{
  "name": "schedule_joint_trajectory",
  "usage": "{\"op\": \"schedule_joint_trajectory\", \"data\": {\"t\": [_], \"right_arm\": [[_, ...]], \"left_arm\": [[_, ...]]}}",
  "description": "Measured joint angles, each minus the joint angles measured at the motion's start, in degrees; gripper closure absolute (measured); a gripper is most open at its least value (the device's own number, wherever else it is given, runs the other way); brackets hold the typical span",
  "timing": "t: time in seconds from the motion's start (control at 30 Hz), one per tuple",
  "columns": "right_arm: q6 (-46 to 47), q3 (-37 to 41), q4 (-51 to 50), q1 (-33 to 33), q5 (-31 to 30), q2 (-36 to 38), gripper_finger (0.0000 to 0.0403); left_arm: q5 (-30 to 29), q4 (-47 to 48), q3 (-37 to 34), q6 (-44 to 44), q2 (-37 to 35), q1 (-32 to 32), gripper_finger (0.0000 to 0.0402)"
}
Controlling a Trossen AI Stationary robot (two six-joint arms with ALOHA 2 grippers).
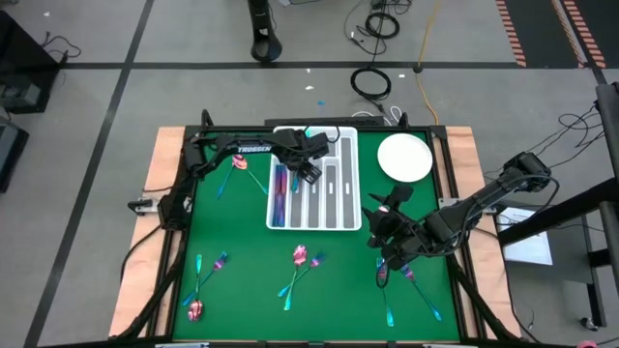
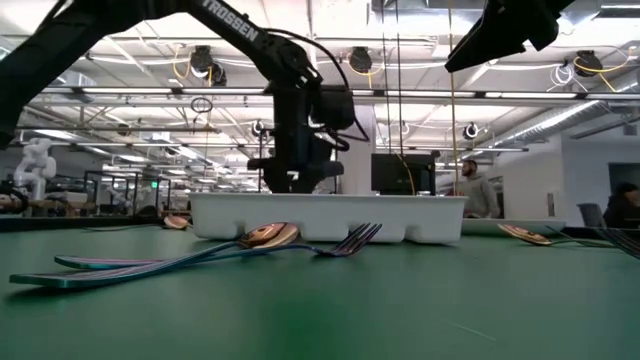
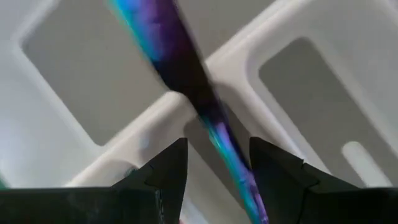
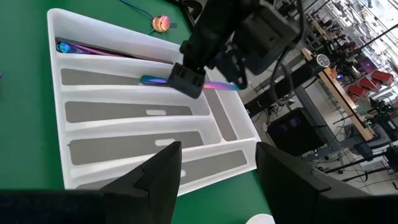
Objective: Sort silverware
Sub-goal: Put the blue table knife into the silverware tray
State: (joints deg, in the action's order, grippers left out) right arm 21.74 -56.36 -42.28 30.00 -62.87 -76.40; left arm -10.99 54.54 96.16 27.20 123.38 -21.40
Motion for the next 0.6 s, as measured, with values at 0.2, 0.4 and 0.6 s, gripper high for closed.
{"op": "schedule_joint_trajectory", "data": {"t": [0.2,0.4,0.6], "right_arm": [[0.07,0.0,-0.09,0.0,0.0,0.0,0.0209],[0.0,0.0,-0.31,0.0,0.0,0.0,0.0209],[0.02,0.0,-0.3,-0.01,0.0,0.0,0.0209]], "left_arm": [[-0.02,-0.15,0.2,0.44,1.68,0.01,0.0228],[0.37,-0.15,0.04,0.63,1.65,0.01,0.0268],[2.56,-0.29,0.68,2.05,1.67,-0.01,0.0331]]}}
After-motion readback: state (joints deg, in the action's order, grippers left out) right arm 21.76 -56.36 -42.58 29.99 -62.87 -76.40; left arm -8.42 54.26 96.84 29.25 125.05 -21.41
